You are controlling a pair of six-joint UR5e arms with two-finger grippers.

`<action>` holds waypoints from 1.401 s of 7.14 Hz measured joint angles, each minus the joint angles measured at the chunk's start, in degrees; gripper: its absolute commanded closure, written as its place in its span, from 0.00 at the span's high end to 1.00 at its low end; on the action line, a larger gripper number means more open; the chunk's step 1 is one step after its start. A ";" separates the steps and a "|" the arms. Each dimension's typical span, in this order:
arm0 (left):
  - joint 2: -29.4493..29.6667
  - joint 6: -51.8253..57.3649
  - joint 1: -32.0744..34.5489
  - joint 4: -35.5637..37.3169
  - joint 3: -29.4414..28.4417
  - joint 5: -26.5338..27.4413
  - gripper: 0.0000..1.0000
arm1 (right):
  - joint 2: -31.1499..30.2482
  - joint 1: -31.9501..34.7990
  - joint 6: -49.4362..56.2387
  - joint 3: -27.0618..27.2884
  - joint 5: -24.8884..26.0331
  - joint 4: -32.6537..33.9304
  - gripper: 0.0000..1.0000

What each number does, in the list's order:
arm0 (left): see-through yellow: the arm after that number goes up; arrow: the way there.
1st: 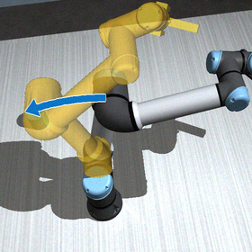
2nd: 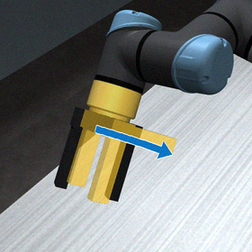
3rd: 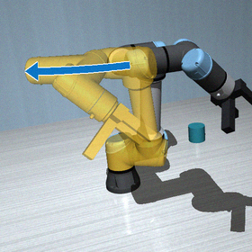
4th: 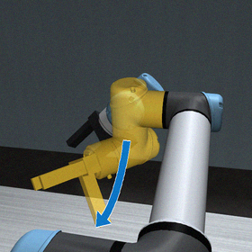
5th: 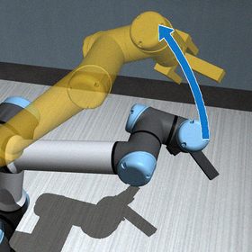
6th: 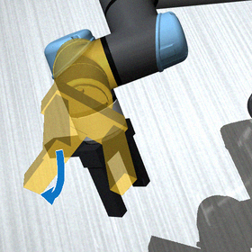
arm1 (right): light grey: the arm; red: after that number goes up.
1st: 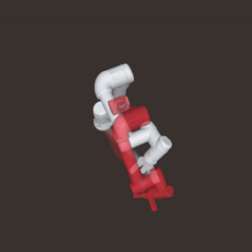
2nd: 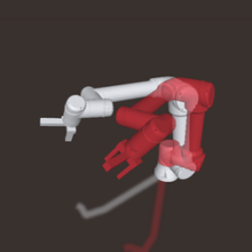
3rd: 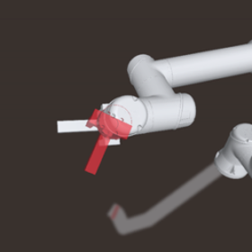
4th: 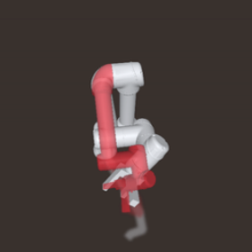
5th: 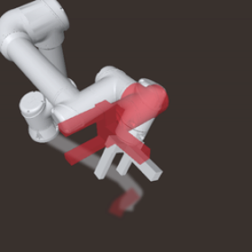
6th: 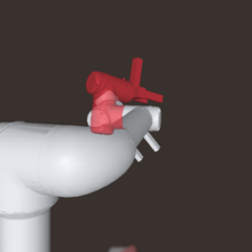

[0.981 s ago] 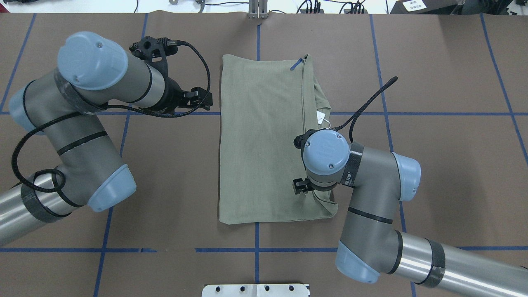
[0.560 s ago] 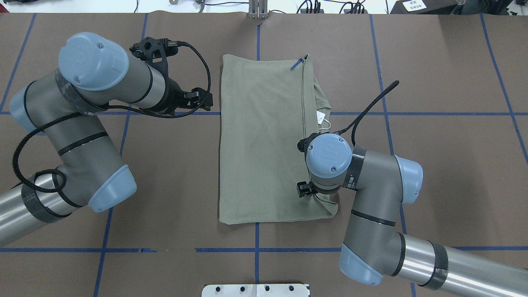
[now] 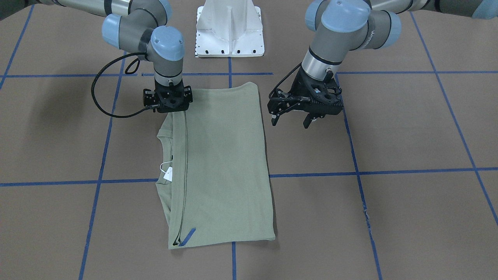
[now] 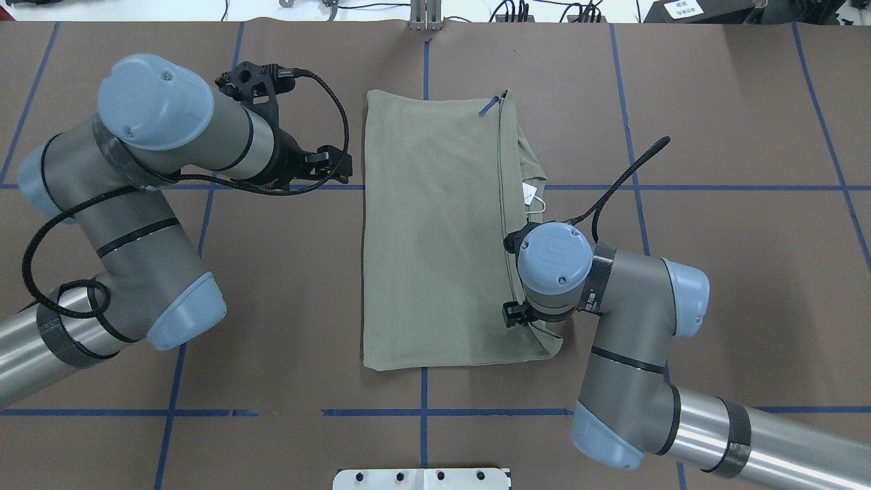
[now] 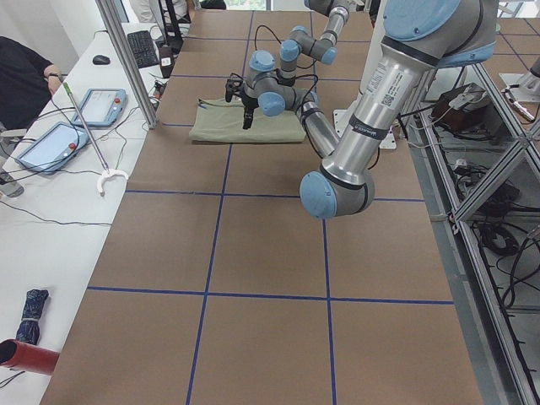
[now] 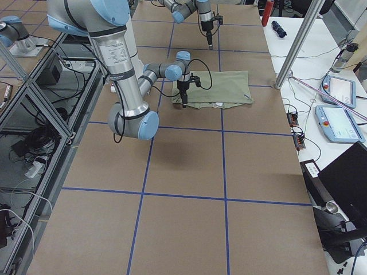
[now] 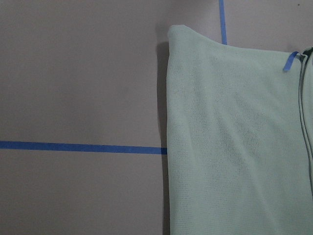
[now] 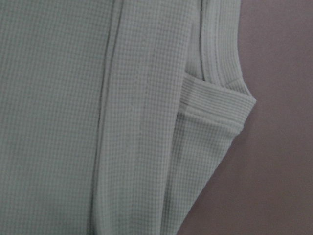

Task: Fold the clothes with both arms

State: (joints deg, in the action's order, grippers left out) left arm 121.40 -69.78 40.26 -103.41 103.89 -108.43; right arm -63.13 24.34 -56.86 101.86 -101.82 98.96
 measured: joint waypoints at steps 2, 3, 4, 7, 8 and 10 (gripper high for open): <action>0.03 -0.04 -0.04 -0.35 -0.03 0.01 1.00 | -0.68 0.98 0.26 0.32 -0.52 0.00 1.00; 0.04 -0.16 -0.13 -0.77 -0.09 0.04 1.00 | -1.10 1.25 0.65 0.32 -0.56 -0.03 1.00; 0.15 -0.43 -0.28 -1.02 -0.13 0.05 1.00 | -1.66 1.48 0.88 0.33 -0.57 -0.11 1.00; 0.34 -1.18 -0.44 -1.89 -0.20 0.06 1.00 | -3.43 3.61 2.49 0.45 -0.57 -0.15 1.00; 0.41 -1.27 -0.44 -1.94 -0.16 0.06 1.00 | -4.00 4.53 3.47 0.53 -0.61 -0.23 1.00; 0.45 -1.31 -0.44 -1.95 -0.07 0.06 1.00 | -4.63 5.94 4.45 1.08 -0.71 -0.39 1.00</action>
State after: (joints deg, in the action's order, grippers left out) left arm 121.85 -71.10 39.81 -105.36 103.81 -108.37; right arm -67.75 30.28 -52.41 102.94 -102.53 98.57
